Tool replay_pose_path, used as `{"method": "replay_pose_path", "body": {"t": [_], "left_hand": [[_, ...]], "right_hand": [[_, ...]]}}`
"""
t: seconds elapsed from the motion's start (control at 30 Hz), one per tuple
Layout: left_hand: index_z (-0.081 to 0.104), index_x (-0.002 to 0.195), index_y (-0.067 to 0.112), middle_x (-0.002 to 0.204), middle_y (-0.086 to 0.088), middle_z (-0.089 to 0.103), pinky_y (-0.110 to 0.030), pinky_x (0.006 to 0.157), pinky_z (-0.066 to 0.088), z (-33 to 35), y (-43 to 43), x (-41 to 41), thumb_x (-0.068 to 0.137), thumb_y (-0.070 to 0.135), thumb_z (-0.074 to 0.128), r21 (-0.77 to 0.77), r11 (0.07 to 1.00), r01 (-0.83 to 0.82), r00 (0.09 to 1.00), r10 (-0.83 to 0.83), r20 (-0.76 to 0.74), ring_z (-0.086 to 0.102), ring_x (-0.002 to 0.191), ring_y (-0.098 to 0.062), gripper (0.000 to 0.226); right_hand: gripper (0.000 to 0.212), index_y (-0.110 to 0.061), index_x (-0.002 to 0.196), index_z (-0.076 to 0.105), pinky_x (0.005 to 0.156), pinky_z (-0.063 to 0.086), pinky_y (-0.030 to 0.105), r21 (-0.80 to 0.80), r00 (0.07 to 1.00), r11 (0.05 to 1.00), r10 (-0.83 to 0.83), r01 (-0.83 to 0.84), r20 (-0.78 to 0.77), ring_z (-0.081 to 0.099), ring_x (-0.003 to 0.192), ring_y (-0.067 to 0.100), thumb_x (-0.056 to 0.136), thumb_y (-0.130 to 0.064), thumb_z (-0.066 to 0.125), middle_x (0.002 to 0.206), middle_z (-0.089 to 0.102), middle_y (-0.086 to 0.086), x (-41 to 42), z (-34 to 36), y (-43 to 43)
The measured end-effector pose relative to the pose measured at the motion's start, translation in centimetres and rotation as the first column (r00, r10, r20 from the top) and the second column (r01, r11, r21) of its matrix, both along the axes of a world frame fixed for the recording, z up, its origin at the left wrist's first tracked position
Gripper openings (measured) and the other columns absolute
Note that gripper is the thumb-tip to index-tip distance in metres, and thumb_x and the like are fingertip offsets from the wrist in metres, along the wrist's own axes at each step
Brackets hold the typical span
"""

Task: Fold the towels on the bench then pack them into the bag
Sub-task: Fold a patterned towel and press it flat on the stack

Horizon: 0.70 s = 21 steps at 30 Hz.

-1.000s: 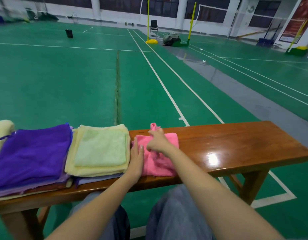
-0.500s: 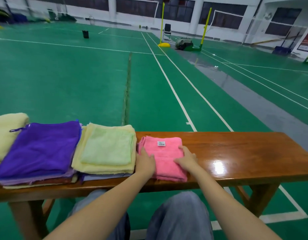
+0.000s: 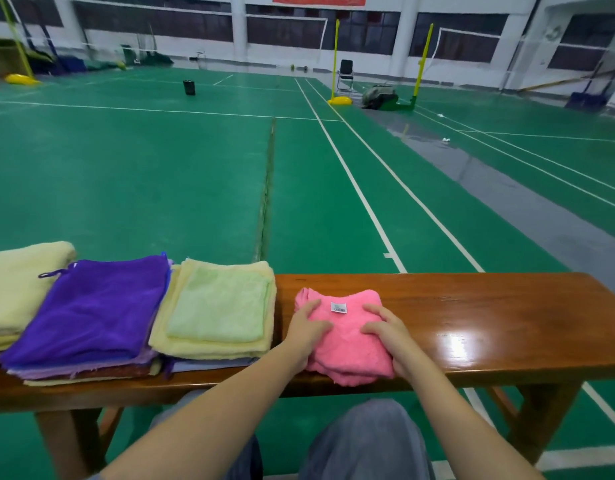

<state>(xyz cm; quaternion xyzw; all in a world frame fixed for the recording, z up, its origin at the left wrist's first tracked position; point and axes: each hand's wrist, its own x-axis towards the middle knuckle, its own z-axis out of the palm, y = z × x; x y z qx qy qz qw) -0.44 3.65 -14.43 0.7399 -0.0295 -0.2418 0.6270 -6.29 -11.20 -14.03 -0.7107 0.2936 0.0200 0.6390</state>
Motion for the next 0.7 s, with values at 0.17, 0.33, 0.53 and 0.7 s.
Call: {"method": "replay_pose_path", "body": {"t": [0.17, 0.33, 0.53, 0.7], "left_hand": [[0.037, 0.144, 0.025, 0.148, -0.006, 0.029, -0.025, 0.080, 0.048, 3.0, -0.4, -1.5, 0.085, -0.002, 0.058, -0.048, 0.997, 0.060, 0.990, -0.053, 0.130, 0.043, 0.121, -0.022, 0.069], [0.038, 0.143, 0.023, 0.148, -0.003, 0.031, -0.016, 0.073, 0.046, 7.2, 2.0, -1.8, 0.081, -0.006, 0.060, -0.103, 0.993, 0.061, 0.967, -0.033, 0.251, 0.043, 0.117, -0.015, 0.072], [0.036, 0.144, 0.017, 0.150, -0.002, 0.029, -0.022, 0.085, 0.041, 11.2, 9.1, -1.1, 0.081, -0.006, 0.060, -0.156, 0.988, -0.018, 0.941, 0.069, 0.330, 0.042, 0.114, -0.012, 0.071], [0.039, 0.143, 0.019, 0.142, -0.007, 0.038, -0.018, 0.086, 0.040, 11.7, 15.5, 0.2, 0.080, -0.003, 0.066, -0.096, 0.991, -0.088, 0.922, 0.117, 0.369, 0.047, 0.114, -0.016, 0.072]], "right_hand": [[0.040, -0.027, 0.118, 0.054, 0.059, 0.049, 0.031, 0.083, 0.985, 0.995, -0.076, 0.064, 0.158, 0.055, 0.092, 0.030, 0.087, -0.002, 0.052, 0.109, 0.048, 0.005, -1.2, 3.5, 0.6], [0.043, -0.024, 0.118, 0.055, 0.059, 0.051, 0.032, 0.109, 0.958, 0.992, -0.095, 0.067, 0.272, 0.057, 0.089, 0.029, 0.085, 0.003, 0.052, 0.106, 0.050, 0.005, -1.5, 7.4, 2.5], [0.048, -0.023, 0.119, 0.057, 0.068, 0.050, 0.032, 0.022, 0.933, 1.000, -0.003, -0.005, 0.360, 0.057, 0.093, 0.026, 0.081, 0.006, 0.052, 0.116, 0.053, 0.010, 0.7, 11.3, 7.8], [0.056, -0.021, 0.127, 0.055, 0.072, 0.048, 0.028, -0.057, 0.923, 0.995, 0.096, -0.080, 0.373, 0.053, 0.103, 0.026, 0.079, 0.007, 0.054, 0.123, 0.047, 0.008, 3.0, 12.0, 12.9]]}}
